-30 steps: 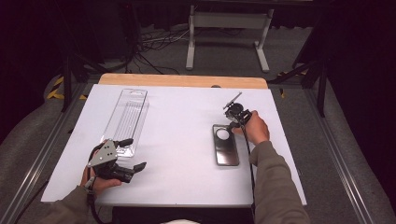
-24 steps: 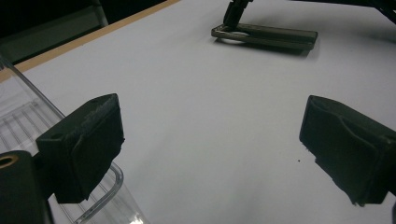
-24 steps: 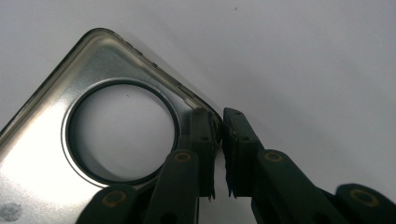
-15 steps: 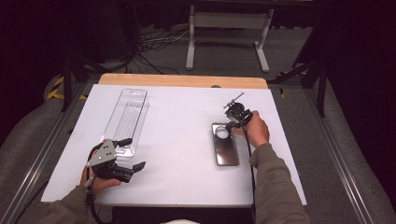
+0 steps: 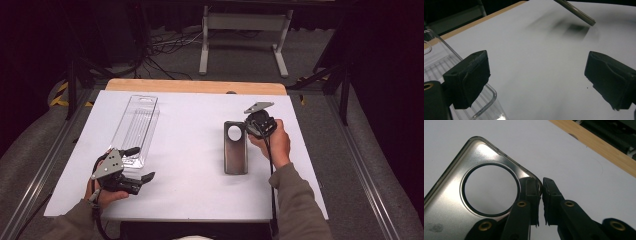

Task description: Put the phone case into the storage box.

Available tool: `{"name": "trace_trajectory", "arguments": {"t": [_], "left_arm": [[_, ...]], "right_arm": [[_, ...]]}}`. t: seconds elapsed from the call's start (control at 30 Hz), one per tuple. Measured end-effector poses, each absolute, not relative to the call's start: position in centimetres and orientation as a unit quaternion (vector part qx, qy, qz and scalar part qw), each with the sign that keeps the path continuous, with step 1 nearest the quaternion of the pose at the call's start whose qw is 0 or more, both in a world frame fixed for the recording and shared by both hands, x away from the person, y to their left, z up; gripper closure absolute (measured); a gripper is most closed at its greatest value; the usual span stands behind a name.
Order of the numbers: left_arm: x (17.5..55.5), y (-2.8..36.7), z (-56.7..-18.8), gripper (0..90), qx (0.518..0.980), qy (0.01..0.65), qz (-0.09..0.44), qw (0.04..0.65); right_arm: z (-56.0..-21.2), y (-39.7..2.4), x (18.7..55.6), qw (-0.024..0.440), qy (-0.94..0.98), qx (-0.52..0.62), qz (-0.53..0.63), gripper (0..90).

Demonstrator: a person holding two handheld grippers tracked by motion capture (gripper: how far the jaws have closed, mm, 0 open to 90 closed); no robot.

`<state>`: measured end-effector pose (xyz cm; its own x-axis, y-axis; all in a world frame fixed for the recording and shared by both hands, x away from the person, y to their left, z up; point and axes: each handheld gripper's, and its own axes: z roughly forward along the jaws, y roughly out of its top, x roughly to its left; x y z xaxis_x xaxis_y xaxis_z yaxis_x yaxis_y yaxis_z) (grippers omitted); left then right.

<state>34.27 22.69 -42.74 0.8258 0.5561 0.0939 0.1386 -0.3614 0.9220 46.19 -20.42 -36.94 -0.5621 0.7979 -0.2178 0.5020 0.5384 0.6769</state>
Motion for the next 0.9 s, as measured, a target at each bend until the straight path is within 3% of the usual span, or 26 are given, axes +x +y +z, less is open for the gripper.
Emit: {"name": "trace_trajectory", "arguments": {"t": [0.4,0.9], "left_arm": [[34.7,22.4,-42.6,7.2,0.792,0.225,0.204,0.530],[38.0,20.1,-40.3,10.5,0.786,0.227,0.220,0.532]], "right_arm": [[-37.7,-18.9,45.5,0.270,0.834,0.371,0.307,84.1],[-38.2,-14.9,46.2,0.271,0.833,0.349,0.334,84.0]]}}
